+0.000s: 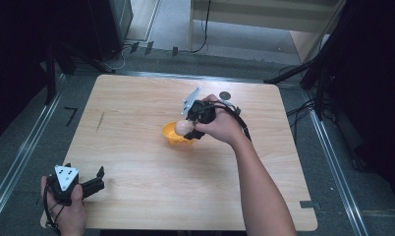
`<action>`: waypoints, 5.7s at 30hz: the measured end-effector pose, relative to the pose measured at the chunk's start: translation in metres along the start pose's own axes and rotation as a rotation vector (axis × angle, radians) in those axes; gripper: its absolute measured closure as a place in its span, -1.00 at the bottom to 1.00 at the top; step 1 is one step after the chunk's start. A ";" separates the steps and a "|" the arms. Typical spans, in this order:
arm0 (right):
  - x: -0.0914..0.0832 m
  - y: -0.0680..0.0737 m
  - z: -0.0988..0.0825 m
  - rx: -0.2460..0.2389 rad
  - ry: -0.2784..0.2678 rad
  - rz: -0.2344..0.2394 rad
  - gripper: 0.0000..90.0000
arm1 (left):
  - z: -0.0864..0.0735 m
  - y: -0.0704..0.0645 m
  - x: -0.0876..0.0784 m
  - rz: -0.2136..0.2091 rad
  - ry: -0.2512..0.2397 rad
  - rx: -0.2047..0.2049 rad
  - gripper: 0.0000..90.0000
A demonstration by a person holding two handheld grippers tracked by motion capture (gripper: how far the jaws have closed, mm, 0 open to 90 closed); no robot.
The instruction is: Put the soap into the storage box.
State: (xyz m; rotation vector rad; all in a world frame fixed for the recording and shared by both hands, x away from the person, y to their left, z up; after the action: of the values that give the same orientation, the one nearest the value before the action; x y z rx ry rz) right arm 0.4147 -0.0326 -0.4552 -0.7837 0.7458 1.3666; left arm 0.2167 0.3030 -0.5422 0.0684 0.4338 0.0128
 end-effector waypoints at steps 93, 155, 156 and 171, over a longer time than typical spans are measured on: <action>-0.010 0.026 -0.067 0.219 -0.065 0.027 -0.84 | 0.000 -0.001 0.002 0.007 0.003 0.006 -1.00; -0.036 0.118 -0.203 0.526 -0.191 -0.223 -1.00 | 0.001 -0.001 0.001 0.004 0.003 0.008 -1.00; -0.036 0.119 -0.205 0.533 -0.189 -0.227 -1.00 | 0.001 -0.001 0.001 0.006 0.001 0.008 -1.00; -0.046 0.138 -0.242 0.599 -0.269 -0.302 -1.00 | 0.001 -0.001 0.001 0.001 0.001 0.009 -1.00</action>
State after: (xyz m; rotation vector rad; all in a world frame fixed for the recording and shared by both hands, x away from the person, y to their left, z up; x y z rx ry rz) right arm 0.2716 -0.2536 -0.5564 -0.2177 0.7341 0.8797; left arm 0.2176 0.3022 -0.5421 0.0771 0.4345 0.0121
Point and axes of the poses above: each handheld gripper's, and its own axes: x roughly forward along the jaws, z roughly out of its top, y roughly to its left, the point moved 4 cm from there along x, roughly forward along the jaws, and after that the axes turned 3 degrees about -y, right-handed, at the moved point
